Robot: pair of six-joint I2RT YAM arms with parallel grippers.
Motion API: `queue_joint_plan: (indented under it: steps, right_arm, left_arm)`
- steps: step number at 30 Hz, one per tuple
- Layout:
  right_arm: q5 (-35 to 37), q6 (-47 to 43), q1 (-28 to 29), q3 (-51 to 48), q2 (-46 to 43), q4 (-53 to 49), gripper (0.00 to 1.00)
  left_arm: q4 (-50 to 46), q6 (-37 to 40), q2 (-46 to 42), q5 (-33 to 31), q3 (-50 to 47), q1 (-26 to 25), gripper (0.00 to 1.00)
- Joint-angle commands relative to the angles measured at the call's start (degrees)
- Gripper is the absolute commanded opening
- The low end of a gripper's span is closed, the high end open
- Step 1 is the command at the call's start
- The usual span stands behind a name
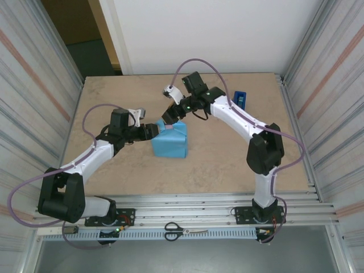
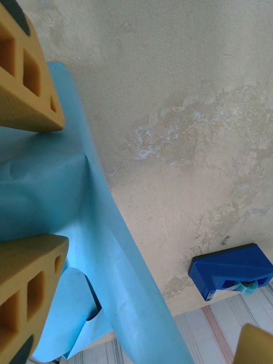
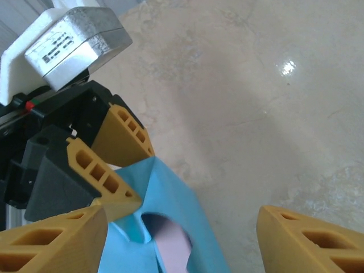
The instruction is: Wrap the gift box in paper
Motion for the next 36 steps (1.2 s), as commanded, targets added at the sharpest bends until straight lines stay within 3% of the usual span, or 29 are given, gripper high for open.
queue_joint_plan:
  steps: [1,6,13,18,30,36]
  right_arm:
    - [-3.46,-5.17,0.57,8.96,4.62,-13.82,0.67]
    - [-3.90,-8.13,2.05,21.46,11.78,-23.41,0.65]
    - [-2.02,-10.57,3.01,34.84,19.91,-32.62,0.51]
    - [-1.35,-12.40,3.43,35.09,19.96,-33.60,0.41]
    - [0.41,-14.76,3.39,35.64,18.83,-32.60,0.00]
    - [-0.41,-15.57,3.39,35.78,18.21,-32.38,0.00]
  left_arm:
    - [-7.21,2.48,1.67,0.06,-3.39,-1.37,0.50]
    - [-7.10,2.62,1.76,0.37,-3.46,-1.54,0.49]
    - [-7.15,2.53,1.32,0.50,-3.47,-1.62,0.49]
    - [-7.19,2.54,1.06,0.46,-3.60,-1.58,0.49]
    - [-7.55,2.63,0.52,0.54,-3.50,-1.57,0.49]
    - [-7.54,2.72,0.55,0.61,-3.64,-1.58,0.49]
